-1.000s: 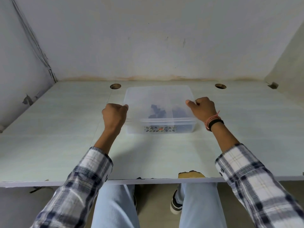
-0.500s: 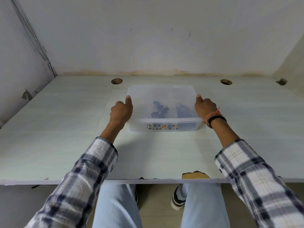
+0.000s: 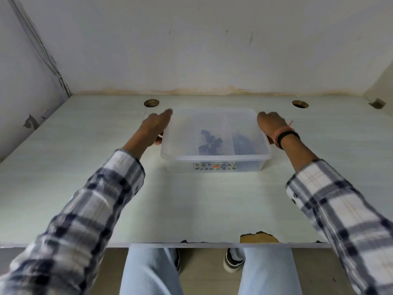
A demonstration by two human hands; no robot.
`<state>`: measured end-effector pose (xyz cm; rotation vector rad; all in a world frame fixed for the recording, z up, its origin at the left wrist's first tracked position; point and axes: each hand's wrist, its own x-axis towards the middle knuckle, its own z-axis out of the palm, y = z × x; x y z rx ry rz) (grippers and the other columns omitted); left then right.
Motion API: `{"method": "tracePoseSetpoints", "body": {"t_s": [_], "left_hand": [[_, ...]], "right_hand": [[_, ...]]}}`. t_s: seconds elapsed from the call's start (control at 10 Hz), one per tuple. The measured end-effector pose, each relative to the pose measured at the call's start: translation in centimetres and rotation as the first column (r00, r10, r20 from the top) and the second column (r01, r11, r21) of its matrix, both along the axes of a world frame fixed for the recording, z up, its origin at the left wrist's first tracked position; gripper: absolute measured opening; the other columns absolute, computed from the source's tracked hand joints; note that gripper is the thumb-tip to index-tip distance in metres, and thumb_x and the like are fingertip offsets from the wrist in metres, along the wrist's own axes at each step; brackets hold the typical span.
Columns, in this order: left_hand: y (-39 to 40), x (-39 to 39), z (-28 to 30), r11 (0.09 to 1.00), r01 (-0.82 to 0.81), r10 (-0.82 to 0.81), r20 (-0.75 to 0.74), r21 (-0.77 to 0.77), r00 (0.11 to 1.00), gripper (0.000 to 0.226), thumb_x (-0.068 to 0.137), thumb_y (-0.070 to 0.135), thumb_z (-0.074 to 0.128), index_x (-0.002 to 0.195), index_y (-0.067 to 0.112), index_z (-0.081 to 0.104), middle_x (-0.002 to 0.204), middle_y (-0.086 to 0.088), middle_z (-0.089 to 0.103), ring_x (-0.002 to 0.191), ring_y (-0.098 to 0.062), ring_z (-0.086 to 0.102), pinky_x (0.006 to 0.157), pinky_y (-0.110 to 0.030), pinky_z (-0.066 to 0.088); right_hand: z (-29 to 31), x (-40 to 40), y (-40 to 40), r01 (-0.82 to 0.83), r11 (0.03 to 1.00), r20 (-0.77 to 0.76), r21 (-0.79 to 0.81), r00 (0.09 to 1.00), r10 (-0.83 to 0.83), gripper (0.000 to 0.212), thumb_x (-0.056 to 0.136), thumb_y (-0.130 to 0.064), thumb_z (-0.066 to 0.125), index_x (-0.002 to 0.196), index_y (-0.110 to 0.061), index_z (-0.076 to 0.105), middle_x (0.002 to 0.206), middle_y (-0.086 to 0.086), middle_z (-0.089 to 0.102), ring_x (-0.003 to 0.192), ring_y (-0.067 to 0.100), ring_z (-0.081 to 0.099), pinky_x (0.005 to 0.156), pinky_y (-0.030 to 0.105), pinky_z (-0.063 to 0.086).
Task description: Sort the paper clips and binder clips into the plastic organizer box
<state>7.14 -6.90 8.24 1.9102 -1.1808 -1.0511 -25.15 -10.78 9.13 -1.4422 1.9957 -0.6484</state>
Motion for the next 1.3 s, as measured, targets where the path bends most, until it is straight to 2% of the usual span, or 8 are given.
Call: {"method": "tracePoseSetpoints", "body": {"t_s": [0.2, 0.3, 0.4, 0.5, 0.7, 1.0, 1.2, 1.3], "left_hand": [[-7.7, 0.6, -2.3, 0.997, -0.077, 0.077, 0.021, 0.027, 0.997, 0.091, 0.086, 0.076, 0.034, 0.131, 0.002, 0.06, 0.126, -0.018, 0.067, 0.102, -0.036, 0.069, 0.07, -0.035, 0.055], [-7.7, -0.3, -1.9, 0.999, -0.045, 0.044, 0.057, 0.02, 0.997, 0.066, 0.095, 0.052, 0.04, 0.131, 0.001, 0.06, 0.119, -0.017, 0.066, 0.103, -0.035, 0.066, 0.081, -0.038, 0.053], [-7.7, -0.4, -2.2, 0.999, -0.033, 0.031, 0.065, 0.027, 0.997, 0.05, 0.096, 0.034, 0.04, 0.123, -0.001, 0.063, 0.093, -0.009, 0.059, 0.075, -0.024, 0.055, 0.06, -0.029, 0.039], [-7.6, -0.6, -2.1, 0.998, -0.058, 0.059, 0.11, -0.007, 0.992, 0.053, 0.099, 0.035, 0.04, 0.129, -0.005, 0.059, 0.11, -0.015, 0.063, 0.084, -0.028, 0.058, 0.06, -0.028, 0.04], [-2.2, -5.4, 0.2, 0.954, 0.231, 0.004, 0.774, -0.193, 0.633, 0.052, 0.108, 0.042, 0.03, 0.133, 0.001, 0.051, 0.137, -0.025, 0.055, 0.125, -0.041, 0.053, 0.098, -0.051, 0.046], [4.0, -9.3, -3.5, 0.863, 0.505, -0.311, 0.761, -0.025, 0.569, 0.064, 0.109, 0.043, 0.017, 0.162, 0.008, 0.015, 0.172, -0.013, 0.008, 0.159, -0.035, 0.001, 0.126, -0.056, 0.002], [3.3, -9.2, -3.0, 0.869, 0.492, -0.304, 0.734, -0.047, 0.607, 0.065, 0.108, 0.045, 0.021, 0.161, 0.008, 0.022, 0.171, -0.013, 0.014, 0.159, -0.033, 0.006, 0.127, -0.055, 0.004], [3.5, -8.9, -1.9, 0.894, 0.401, -0.208, 0.605, -0.201, 0.768, 0.063, 0.104, 0.051, 0.038, 0.148, 0.007, 0.049, 0.157, -0.015, 0.046, 0.148, -0.032, 0.037, 0.123, -0.05, 0.025]], "right_hand": [[0.6, 1.9, -3.4, 0.016, 0.998, -0.003, 0.06, 1.0, -0.016, 0.065, 0.104, -0.045, 0.026, 0.15, 0.001, 0.032, 0.155, 0.022, 0.036, 0.14, 0.037, 0.039, 0.113, 0.041, 0.031], [-0.1, 2.2, -4.7, 0.007, 0.993, 0.022, 0.122, 1.0, -0.01, 0.049, 0.107, -0.022, 0.024, 0.144, 0.008, 0.037, 0.148, 0.029, 0.041, 0.134, 0.041, 0.044, 0.11, 0.041, 0.035], [-1.1, 2.1, -5.4, 0.015, 0.994, -0.005, 0.109, 1.0, -0.015, 0.045, 0.105, -0.013, 0.023, 0.137, 0.011, 0.044, 0.141, 0.033, 0.046, 0.129, 0.044, 0.047, 0.105, 0.041, 0.038], [-1.4, 2.0, -5.7, 0.029, 0.999, -0.084, 0.037, 0.996, -0.026, 0.049, 0.105, -0.026, 0.027, 0.132, 0.007, 0.051, 0.137, 0.027, 0.053, 0.128, 0.041, 0.05, 0.103, 0.038, 0.04], [-1.0, 4.1, -1.5, -0.243, 0.955, -0.508, -0.169, 0.852, 0.127, 0.063, 0.102, -0.051, 0.03, 0.14, -0.002, 0.04, 0.139, 0.027, 0.047, 0.128, 0.045, 0.045, 0.102, 0.054, 0.04], [-3.6, 6.6, 5.0, -0.551, 0.835, -0.557, 0.011, 0.69, 0.462, 0.061, 0.104, -0.048, 0.016, 0.158, -0.019, 0.014, 0.168, 0.005, 0.004, 0.155, 0.027, 0.0, 0.121, 0.058, -0.005], [-3.1, 6.9, 4.6, -0.547, 0.836, -0.548, 0.039, 0.688, 0.475, 0.061, 0.104, -0.048, 0.018, 0.158, -0.019, 0.015, 0.168, 0.006, 0.005, 0.155, 0.028, 0.001, 0.121, 0.059, -0.005], [-1.9, 6.7, 4.7, -0.544, 0.837, -0.486, -0.054, 0.747, 0.454, 0.058, 0.104, -0.046, 0.03, 0.151, -0.012, 0.035, 0.162, 0.012, 0.027, 0.151, 0.03, 0.022, 0.121, 0.055, 0.008]]}}
